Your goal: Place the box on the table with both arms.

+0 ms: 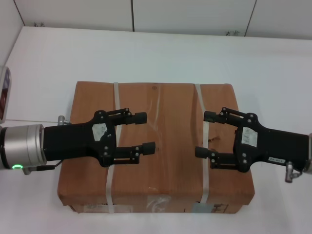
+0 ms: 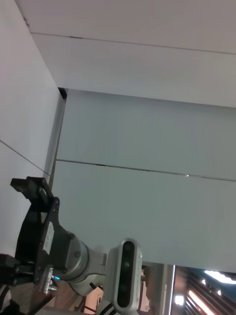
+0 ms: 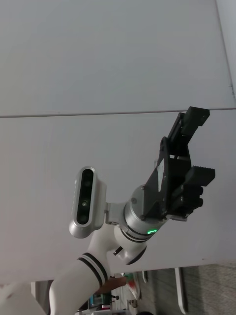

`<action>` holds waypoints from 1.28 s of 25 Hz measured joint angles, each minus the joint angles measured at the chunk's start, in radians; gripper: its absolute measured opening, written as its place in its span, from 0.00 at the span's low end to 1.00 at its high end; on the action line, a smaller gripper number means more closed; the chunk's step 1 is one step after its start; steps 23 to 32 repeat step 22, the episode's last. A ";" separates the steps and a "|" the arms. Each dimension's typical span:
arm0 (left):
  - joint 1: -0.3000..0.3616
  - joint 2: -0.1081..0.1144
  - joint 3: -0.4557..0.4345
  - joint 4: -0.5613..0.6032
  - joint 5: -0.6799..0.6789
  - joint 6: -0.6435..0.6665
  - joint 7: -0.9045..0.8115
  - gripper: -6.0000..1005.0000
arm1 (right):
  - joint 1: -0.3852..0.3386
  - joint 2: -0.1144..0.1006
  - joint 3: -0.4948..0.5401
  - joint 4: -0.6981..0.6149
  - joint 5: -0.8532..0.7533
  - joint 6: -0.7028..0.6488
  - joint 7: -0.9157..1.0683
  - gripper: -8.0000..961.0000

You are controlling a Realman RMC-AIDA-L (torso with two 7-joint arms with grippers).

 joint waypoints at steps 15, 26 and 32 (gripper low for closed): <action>-0.008 -0.007 -0.007 0.000 0.000 -0.005 -0.006 0.77 | 0.020 0.005 0.004 0.006 0.005 0.001 0.000 0.90; -0.013 -0.011 -0.009 0.000 0.000 -0.014 -0.008 0.77 | 0.020 0.007 0.002 0.008 0.005 0.002 0.002 0.90; -0.013 -0.011 -0.009 0.000 0.000 -0.014 -0.008 0.77 | 0.020 0.007 0.002 0.008 0.005 0.002 0.002 0.90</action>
